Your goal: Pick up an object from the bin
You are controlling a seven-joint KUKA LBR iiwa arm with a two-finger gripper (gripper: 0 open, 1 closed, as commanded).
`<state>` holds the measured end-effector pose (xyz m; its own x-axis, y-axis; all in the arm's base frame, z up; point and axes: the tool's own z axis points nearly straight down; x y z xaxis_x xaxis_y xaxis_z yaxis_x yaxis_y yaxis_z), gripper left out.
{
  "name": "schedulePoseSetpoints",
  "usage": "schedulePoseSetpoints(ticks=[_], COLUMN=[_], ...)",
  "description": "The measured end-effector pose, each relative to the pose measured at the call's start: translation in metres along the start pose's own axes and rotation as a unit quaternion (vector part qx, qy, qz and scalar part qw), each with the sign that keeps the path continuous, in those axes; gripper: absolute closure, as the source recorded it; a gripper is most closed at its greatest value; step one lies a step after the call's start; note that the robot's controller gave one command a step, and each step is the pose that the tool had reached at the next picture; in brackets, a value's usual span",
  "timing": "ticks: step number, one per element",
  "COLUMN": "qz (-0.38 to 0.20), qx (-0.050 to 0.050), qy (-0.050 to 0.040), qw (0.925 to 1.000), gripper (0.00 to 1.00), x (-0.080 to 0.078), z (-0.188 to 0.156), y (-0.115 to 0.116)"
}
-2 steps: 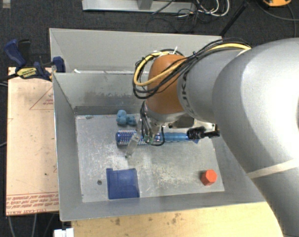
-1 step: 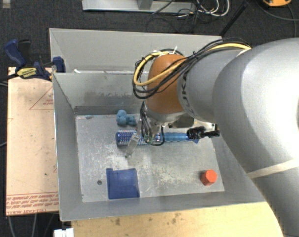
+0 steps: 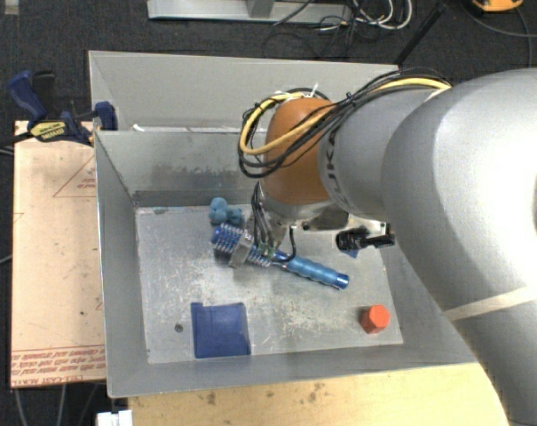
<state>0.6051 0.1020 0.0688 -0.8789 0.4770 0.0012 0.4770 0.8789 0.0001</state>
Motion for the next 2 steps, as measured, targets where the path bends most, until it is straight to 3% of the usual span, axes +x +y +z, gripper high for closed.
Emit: schedulePoseSetpoints(ticks=[1, 2], qz=[-0.001, -0.003], qx=[-0.001, -0.002], qy=[-0.0017, -0.0032], qw=[1.0000, 1.0000], gripper=[1.00, 1.00], x=[0.000, -0.001], z=[-0.040, -0.102], y=[0.001, 0.002])
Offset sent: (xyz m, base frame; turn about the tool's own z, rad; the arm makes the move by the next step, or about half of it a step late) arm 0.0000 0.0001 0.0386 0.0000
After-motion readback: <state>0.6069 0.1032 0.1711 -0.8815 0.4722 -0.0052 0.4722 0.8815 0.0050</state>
